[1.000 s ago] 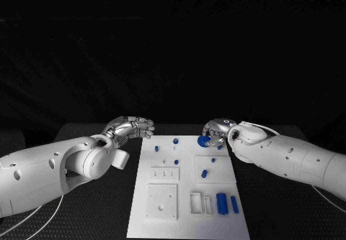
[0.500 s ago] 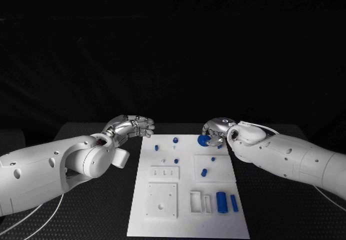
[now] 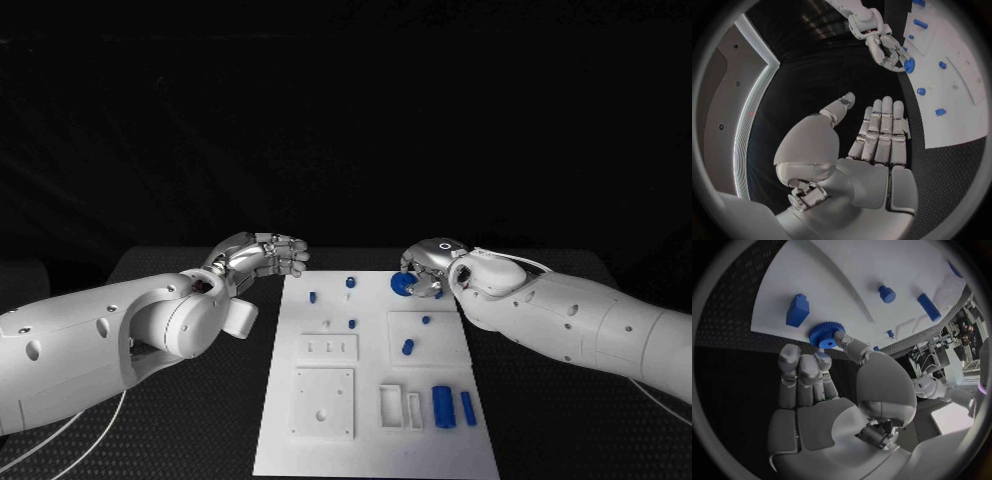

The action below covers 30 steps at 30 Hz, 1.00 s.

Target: Assemble the parts on the task board

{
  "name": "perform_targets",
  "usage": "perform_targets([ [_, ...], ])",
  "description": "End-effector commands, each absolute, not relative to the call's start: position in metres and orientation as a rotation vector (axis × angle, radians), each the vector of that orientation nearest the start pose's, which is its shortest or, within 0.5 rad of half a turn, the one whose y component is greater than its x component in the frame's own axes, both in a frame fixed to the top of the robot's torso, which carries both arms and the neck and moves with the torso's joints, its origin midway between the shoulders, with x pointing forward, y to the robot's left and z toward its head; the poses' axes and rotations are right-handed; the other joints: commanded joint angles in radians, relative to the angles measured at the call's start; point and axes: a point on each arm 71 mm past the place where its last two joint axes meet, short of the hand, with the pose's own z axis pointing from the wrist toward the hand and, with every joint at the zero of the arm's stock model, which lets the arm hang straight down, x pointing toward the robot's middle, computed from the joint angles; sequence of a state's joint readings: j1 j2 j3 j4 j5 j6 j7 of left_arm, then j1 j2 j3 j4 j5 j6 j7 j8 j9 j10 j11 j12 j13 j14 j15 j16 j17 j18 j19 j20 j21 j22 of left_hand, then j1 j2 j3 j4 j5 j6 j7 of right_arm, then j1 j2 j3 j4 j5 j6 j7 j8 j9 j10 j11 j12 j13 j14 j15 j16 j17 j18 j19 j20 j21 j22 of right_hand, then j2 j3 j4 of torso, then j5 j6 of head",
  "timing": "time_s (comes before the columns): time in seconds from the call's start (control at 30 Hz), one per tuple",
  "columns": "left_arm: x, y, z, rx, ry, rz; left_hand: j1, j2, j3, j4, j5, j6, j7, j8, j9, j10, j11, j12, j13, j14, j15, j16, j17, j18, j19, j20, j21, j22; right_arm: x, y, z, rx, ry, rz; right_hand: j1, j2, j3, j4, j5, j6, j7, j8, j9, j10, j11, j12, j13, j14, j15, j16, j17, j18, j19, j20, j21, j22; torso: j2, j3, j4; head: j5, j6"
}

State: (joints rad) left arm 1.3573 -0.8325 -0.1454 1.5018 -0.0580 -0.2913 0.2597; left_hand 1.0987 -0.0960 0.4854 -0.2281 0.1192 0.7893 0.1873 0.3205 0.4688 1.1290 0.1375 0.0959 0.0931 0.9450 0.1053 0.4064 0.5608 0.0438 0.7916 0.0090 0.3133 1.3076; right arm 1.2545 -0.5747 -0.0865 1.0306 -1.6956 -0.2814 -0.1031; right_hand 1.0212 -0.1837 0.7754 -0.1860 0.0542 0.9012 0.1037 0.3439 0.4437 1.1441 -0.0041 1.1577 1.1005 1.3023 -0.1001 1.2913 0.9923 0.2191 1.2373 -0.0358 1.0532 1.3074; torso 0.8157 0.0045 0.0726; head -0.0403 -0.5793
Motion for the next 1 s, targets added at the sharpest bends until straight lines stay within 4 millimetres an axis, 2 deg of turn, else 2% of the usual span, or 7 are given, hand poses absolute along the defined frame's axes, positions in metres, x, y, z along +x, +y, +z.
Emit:
perform_targets([
  [0.03,0.505,0.207,-0.147,-0.987,1.559,-1.464,-0.005,0.003,0.003,-0.006,0.004,0.000,0.003,-0.006,0.000,0.002,0.008,-0.005,-0.002,0.000,0.007,-0.006,0.001,0.011,-0.007,0.002,0.004,0.024,0.569,-0.208,-0.199,-0.351,1.594,0.233,-0.012,-0.004,-0.001,0.007,-0.003,0.111,0.000,0.002,0.013,0.007,-0.002,0.004,-0.002,0.001,-0.008,-0.004,0.002,0.043,0.006,0.002,0.004,0.018,0.000,0.0006,0.0001,0.000,0.001],
  [0.33,0.506,0.209,-0.147,-0.990,1.554,-1.458,-0.004,0.003,0.004,-0.006,0.004,0.001,0.003,-0.006,0.000,0.002,0.008,-0.006,-0.002,0.001,0.007,-0.007,0.002,0.011,-0.007,0.002,0.004,0.024,0.559,-0.200,-0.190,-0.371,1.487,0.230,-0.014,-0.009,0.002,0.014,-0.004,0.118,-0.003,0.005,0.017,0.013,-0.005,0.005,-0.003,0.003,-0.012,-0.004,0.004,0.043,0.010,-0.001,0.007,0.018,0.000,0.0022,-0.0023,0.003,0.007],
  [0.47,0.506,0.210,-0.147,-0.991,1.552,-1.456,-0.004,0.003,0.004,-0.006,0.004,0.001,0.003,-0.006,0.000,0.002,0.008,-0.006,-0.002,0.001,0.007,-0.007,0.002,0.011,-0.007,0.002,0.004,0.024,0.552,-0.190,-0.184,-0.410,1.427,0.232,-0.009,-0.024,0.013,0.022,-0.005,0.121,-0.006,0.007,0.021,0.019,-0.008,0.004,-0.004,0.004,-0.014,-0.004,0.006,0.043,0.014,-0.005,0.010,0.017,-0.001,0.0021,-0.0047,0.004,0.011],
  [0.53,0.506,0.210,-0.147,-0.991,1.552,-1.456,-0.004,0.003,0.004,-0.007,0.004,0.001,0.003,-0.006,0.000,0.002,0.008,-0.006,-0.002,0.001,0.007,-0.007,0.002,0.011,-0.008,0.002,0.004,0.024,0.548,-0.184,-0.180,-0.425,1.399,0.238,-0.005,-0.041,0.027,0.035,-0.006,0.124,-0.007,0.008,0.025,0.024,-0.009,0.003,-0.006,0.005,-0.016,-0.005,0.007,0.043,0.017,-0.007,0.012,0.016,-0.001,0.0019,-0.0040,0.002,0.014],
  [0.63,0.506,0.210,-0.147,-0.991,1.552,-1.455,-0.004,0.003,0.004,-0.007,0.004,0.001,0.003,-0.006,0.000,0.002,0.007,-0.007,-0.002,0.001,0.007,-0.007,0.002,0.011,-0.008,0.002,0.004,0.024,0.545,-0.179,-0.177,-0.436,1.376,0.242,-0.003,-0.046,0.032,0.041,-0.006,0.124,-0.008,0.009,0.027,0.025,-0.010,0.003,-0.006,0.006,-0.016,-0.005,0.007,0.043,0.019,-0.008,0.013,0.016,-0.002,0.0025,-0.0059,0.004,0.016],
  [1.0,0.508,0.212,-0.147,-0.992,1.547,-1.449,-0.004,0.003,0.004,-0.007,0.005,0.001,0.003,-0.006,0.000,0.003,0.007,-0.007,-0.002,0.001,0.007,-0.008,0.003,0.011,-0.008,0.003,0.005,0.024,0.530,-0.136,-0.169,-0.514,1.274,0.284,0.000,-0.065,0.042,0.055,-0.006,0.127,-0.009,0.011,0.032,0.032,-0.011,0.001,-0.009,0.008,-0.016,-0.005,0.009,0.043,0.022,-0.009,0.017,0.016,-0.002,0.0010,-0.0044,0.012,0.024],
])
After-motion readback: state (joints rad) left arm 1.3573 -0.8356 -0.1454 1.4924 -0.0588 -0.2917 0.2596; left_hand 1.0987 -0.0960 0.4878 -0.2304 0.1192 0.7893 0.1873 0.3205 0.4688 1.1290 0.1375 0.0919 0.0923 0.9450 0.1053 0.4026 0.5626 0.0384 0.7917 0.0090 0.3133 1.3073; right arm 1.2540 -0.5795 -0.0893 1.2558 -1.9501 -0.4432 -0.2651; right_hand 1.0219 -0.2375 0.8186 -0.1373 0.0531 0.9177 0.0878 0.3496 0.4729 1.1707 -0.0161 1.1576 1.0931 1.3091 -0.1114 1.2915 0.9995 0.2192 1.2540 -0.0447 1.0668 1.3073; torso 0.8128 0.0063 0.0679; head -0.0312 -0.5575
